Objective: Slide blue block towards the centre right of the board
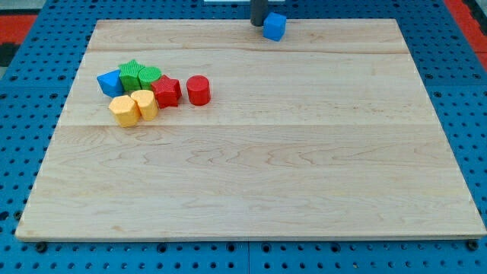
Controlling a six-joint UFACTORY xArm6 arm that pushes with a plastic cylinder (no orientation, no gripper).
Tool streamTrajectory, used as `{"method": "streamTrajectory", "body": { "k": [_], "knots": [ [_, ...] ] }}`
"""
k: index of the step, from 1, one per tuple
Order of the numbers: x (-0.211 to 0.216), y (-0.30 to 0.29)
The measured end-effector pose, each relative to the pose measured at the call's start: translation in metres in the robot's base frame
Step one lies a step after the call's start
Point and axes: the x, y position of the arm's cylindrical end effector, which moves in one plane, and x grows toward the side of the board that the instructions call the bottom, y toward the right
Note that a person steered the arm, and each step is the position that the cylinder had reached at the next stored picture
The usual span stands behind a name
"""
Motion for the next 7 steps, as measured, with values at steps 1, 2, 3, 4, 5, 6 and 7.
{"method": "streamTrajectory", "body": {
  "k": [1, 2, 3, 4, 5, 6, 7],
  "knots": [
    [0.032, 0.058],
    [0.056, 0.108],
    [0.042, 0.108],
    [0.092, 0.112],
    [0.151, 0.115],
    [0.140, 0.098],
    [0.093, 0.073]
  ]
}}
